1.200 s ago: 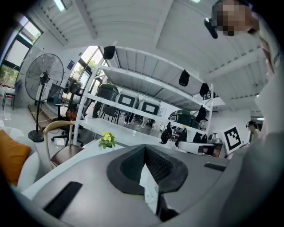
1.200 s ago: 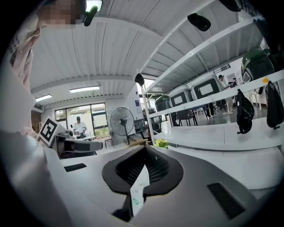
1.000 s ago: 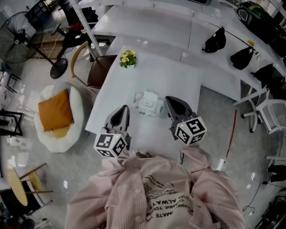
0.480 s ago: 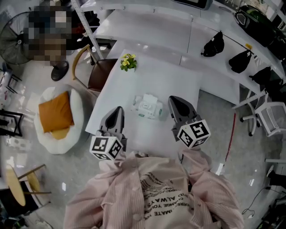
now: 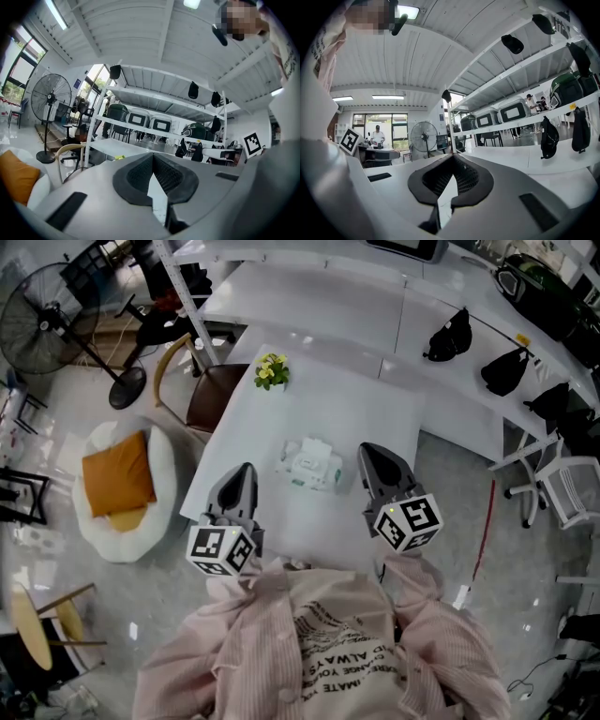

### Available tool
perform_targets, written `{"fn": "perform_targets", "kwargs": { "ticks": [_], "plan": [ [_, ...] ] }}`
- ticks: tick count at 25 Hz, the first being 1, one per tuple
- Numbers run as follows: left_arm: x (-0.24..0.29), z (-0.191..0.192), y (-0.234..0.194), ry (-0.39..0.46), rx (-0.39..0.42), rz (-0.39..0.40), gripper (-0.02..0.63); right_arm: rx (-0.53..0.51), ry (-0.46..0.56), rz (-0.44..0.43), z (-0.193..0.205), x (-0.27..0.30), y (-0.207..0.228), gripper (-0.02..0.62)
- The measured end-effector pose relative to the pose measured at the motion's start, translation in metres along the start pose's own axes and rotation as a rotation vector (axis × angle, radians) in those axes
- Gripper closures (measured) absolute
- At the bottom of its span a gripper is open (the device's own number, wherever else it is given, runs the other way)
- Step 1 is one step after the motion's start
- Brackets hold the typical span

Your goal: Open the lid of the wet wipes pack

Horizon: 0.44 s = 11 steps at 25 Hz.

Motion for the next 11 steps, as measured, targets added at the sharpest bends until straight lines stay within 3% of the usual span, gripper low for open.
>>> {"fn": "perform_targets", "kwargs": {
  "ticks": [11],
  "plan": [
    [0.001, 0.0022, -0.0004, -0.009, 0.012, -0.003, 0.607, -0.023, -0.006, 0.023, 0.0024, -0.0035, 0.0051, 0.597]
  ]
}}
Point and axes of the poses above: the fingertips, and each gripper's own axes: x forward along the fingers, y to its right, z out of its underside, the point moved 2 cm from there along -x, backward along the fingers, and after that the axes turned 4 degrees about z, right-handed, at the moved point
